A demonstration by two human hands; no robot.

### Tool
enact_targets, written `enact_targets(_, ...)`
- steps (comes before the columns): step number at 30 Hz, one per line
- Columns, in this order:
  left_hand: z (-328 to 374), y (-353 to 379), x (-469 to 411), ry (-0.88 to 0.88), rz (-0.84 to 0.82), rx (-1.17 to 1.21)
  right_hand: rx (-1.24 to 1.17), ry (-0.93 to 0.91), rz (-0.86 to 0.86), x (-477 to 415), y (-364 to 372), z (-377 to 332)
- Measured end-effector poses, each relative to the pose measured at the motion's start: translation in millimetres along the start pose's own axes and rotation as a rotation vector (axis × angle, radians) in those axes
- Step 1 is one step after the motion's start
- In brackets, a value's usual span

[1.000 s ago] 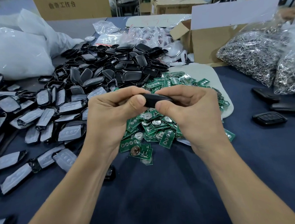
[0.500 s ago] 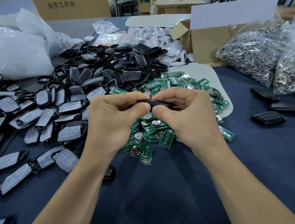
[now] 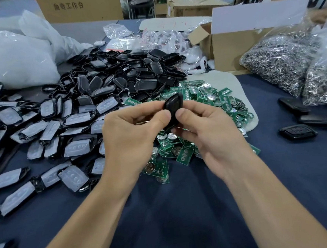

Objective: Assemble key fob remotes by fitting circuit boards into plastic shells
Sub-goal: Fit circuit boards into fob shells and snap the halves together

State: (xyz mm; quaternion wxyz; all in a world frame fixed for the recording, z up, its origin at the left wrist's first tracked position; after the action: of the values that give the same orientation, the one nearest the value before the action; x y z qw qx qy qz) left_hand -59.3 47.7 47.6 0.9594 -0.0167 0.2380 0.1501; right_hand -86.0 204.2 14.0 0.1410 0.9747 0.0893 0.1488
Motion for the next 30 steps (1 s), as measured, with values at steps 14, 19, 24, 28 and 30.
enact_targets(14,19,2,1,0.177,-0.082,-0.297,0.016,-0.162,0.012,3,-7,-13)
enact_targets(19,12,1,-2,0.092,-0.067,-0.074,-0.036,-0.107,-0.073,3,-3,-11)
enact_targets(24,20,7,0,0.155,-0.118,-0.086,0.002,-0.249,-0.092,8,-1,-24)
enact_targets(28,21,8,2,0.176,-0.113,-0.092,-0.048,-0.261,-0.063,8,-4,-23)
enact_targets(30,21,8,3,0.173,-0.102,-0.089,-0.075,-0.267,-0.050,8,-4,-22)
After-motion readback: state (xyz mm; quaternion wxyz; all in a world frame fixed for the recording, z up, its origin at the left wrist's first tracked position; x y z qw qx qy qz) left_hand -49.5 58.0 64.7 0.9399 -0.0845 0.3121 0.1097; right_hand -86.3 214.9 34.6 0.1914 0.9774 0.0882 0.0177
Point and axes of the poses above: each hand's wrist, its own x-axis away from the middle knuckle, its own y-axis out of the palm, z = x × y, the point moved 9 cm from there along -x, towards the middle knuckle, and after that the axes turned 11 degrees about y, right-handed, at the moved point
